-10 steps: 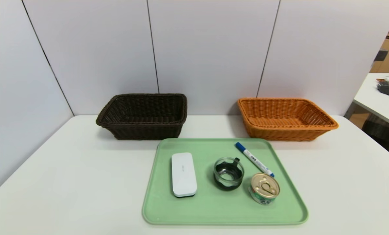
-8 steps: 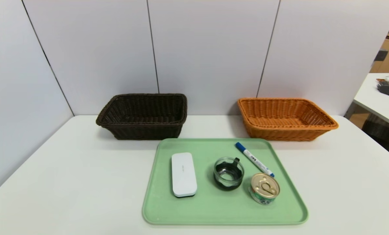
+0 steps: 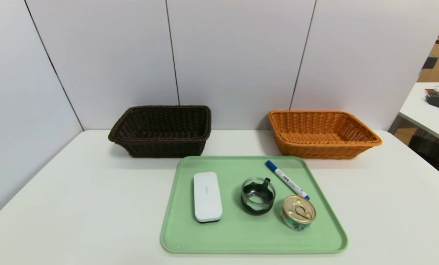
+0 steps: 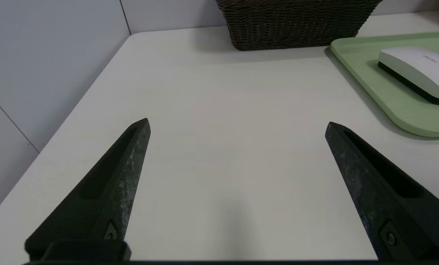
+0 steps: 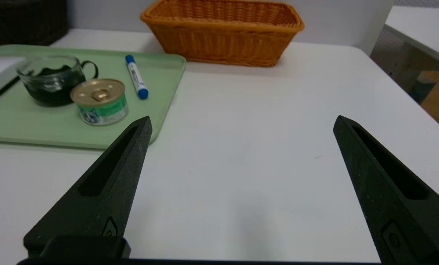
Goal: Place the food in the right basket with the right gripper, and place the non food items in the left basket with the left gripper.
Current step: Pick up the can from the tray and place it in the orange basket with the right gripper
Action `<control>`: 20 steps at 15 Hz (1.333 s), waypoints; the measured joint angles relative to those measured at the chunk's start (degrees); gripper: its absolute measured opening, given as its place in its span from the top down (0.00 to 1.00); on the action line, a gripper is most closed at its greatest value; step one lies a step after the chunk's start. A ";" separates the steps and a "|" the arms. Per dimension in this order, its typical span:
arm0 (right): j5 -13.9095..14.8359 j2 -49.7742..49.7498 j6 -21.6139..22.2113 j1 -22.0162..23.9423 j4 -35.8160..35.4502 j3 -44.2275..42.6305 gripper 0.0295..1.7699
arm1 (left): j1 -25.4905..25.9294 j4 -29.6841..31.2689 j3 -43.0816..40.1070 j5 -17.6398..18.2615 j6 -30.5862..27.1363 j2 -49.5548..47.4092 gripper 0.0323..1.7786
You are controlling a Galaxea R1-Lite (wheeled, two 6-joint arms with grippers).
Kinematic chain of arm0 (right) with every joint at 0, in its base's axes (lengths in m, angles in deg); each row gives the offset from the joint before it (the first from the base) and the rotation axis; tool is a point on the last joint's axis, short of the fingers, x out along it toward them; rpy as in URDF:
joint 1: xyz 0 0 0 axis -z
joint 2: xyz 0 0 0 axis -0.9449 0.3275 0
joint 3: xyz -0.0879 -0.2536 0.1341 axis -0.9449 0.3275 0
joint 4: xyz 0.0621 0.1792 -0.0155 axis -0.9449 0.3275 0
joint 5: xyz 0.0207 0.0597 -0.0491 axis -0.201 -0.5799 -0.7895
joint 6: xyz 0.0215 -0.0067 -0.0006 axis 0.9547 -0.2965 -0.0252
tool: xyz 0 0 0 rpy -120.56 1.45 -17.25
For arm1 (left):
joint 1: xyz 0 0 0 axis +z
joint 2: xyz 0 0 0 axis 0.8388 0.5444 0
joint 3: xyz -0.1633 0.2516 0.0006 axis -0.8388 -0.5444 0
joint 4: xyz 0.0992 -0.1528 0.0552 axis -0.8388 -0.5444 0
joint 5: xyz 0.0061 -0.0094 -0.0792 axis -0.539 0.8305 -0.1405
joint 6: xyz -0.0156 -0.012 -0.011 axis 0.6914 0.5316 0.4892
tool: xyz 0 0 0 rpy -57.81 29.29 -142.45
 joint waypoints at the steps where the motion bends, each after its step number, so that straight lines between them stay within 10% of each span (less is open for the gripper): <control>1: -1.10 1.05 0.16 0.00 1.71 -3.67 0.04 | -0.02 -2.43 3.56 0.74 -0.72 0.37 0.05; 13: -11.02 50.21 0.24 -3.68 4.79 -52.02 0.04 | -2.45 7.85 44.07 7.30 2.34 46.59 0.05; 20: -4.55 59.10 0.50 -18.52 -0.09 -38.10 0.04 | -6.79 13.12 33.93 7.69 5.23 55.85 0.05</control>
